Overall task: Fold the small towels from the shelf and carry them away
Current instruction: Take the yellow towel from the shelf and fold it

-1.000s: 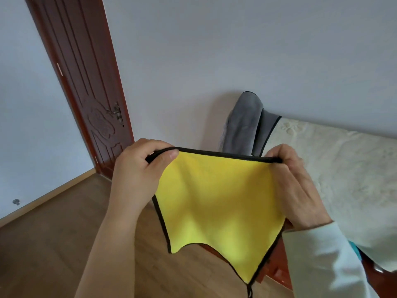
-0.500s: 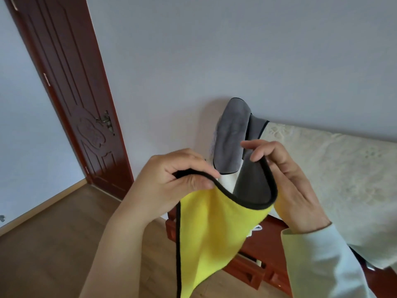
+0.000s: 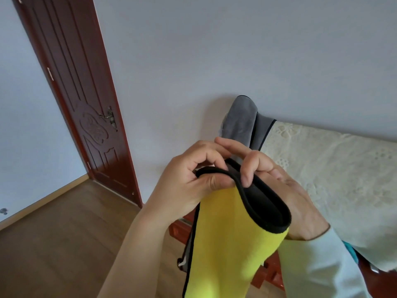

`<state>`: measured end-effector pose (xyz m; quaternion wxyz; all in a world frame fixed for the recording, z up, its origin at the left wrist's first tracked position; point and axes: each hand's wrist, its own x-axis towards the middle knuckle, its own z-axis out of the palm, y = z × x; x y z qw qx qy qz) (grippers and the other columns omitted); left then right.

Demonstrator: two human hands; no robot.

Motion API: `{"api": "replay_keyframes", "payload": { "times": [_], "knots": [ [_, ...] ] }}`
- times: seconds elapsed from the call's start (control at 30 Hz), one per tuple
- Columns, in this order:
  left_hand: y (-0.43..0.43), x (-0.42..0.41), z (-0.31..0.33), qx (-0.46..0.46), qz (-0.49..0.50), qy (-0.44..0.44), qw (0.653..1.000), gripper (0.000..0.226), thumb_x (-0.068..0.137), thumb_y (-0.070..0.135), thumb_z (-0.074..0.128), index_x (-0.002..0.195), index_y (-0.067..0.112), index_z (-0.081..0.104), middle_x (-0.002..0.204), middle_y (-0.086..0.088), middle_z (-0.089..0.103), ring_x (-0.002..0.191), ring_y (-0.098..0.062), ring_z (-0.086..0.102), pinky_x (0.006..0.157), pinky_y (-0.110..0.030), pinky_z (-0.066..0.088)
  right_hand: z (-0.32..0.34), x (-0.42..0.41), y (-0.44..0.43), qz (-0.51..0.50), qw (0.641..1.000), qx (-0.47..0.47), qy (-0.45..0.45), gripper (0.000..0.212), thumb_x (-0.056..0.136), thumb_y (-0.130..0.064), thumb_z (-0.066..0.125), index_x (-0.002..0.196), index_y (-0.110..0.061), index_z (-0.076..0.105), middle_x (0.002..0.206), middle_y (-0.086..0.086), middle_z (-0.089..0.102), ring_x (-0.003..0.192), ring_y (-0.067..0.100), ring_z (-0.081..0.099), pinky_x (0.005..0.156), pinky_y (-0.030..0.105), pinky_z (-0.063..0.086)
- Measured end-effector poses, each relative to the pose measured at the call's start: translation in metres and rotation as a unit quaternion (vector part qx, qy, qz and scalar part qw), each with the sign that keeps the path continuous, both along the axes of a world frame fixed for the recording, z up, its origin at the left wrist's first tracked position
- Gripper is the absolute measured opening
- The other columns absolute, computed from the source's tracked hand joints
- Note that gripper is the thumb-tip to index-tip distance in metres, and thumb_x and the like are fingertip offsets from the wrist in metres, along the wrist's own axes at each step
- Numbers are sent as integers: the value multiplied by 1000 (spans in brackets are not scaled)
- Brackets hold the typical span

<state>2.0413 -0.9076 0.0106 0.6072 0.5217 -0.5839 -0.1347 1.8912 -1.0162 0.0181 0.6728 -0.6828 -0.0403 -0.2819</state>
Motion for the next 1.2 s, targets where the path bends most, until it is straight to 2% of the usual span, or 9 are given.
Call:
{"api": "replay_keyframes", "payload": {
  "times": [0.07, 0.2, 0.43, 0.5, 0.57, 0.77, 0.87, 1.0, 1.2],
  "knots": [
    [2, 1, 0, 23, -18, 17, 999, 34, 76, 55, 76, 83, 22, 68, 122, 13, 70, 119, -10, 65, 97, -22, 48, 0, 2, -1, 9, 1000, -6, -7, 32, 91, -11, 52, 66, -26, 66, 151, 0, 53, 105, 12, 69, 73, 12, 48],
    [3, 4, 0, 35, -8, 15, 999, 29, 78, 33, 77, 87, 8, 66, 118, 0, 74, 114, -18, 69, 100, -38, 53, -5, 7, -6, 39, 999, -5, -19, 24, 97, -19, 55, 77, -23, 67, 154, 10, 48, 140, 29, 49, 111, 37, 44],
    [7, 6, 5, 18, 65, 38, 997, 24, 77, 28, 85, 84, 11, 70, 89, 3, 76, 85, -16, 71, 73, -33, 57, -14, 0, -11, -35, 999, -13, 23, 33, 90, -13, 42, 86, -24, 72, 141, 4, 63, 132, 27, 58, 116, 57, 36],
    [6, 8, 5, 5, 108, 43, 993, 29, 74, 39, 85, 83, 16, 70, 87, -16, 71, 82, -38, 64, 69, -48, 51, -12, -5, -10, -45, 995, -86, 8, 24, 95, -38, 52, 99, -22, 70, 141, 4, 62, 131, 27, 58, 113, 48, 43],
    [6, 10, 6, -5, 132, 45, 990, 30, 73, 47, 78, 83, 20, 70, 88, -17, 70, 82, -40, 61, 66, -48, 51, -11, -9, -12, -65, 987, -145, 23, 41, 77, -55, 75, 101, -22, 66, 136, -1, 64, 124, 21, 62, 103, 32, 48],
    [9, 13, 9, 11, 129, 22, 991, 32, 73, 52, 76, 85, 23, 70, 89, -12, 71, 81, -34, 62, 65, -44, 50, -16, -5, -16, -202, 971, -126, -16, 39, 79, -19, 80, 67, -14, 43, 89, -14, 71, 80, 4, 61, 74, 19, 50],
    [10, 16, 9, 34, 118, -23, 992, 29, 74, 54, 75, 83, 27, 67, 84, -4, 70, 67, -16, 59, 61, -29, 46, -11, -7, -19, -240, 965, -101, -29, 39, 72, -13, 78, 64, -14, 40, 82, -13, 68, 74, 5, 60, 66, 18, 51],
    [9, 17, 7, 46, 124, -51, 990, 29, 74, 56, 74, 81, 29, 65, 74, -1, 66, 61, -6, 52, 58, -23, 41, -9, -10, -25, -252, 961, -108, -17, 47, 72, -12, 90, 66, -22, 44, 84, -6, 66, 72, 17, 57, 61, 31, 51],
    [2, 7, 6, 26, 82, 7, 996, 23, 79, 38, 79, 89, 25, 63, 76, 13, 70, 71, 0, 63, 68, -15, 47, -9, -16, -28, -246, 962, -104, -48, 38, 70, -6, 81, 90, -27, 57, 82, -9, 62, 78, 8, 57, 74, 21, 49]
  ]
}}
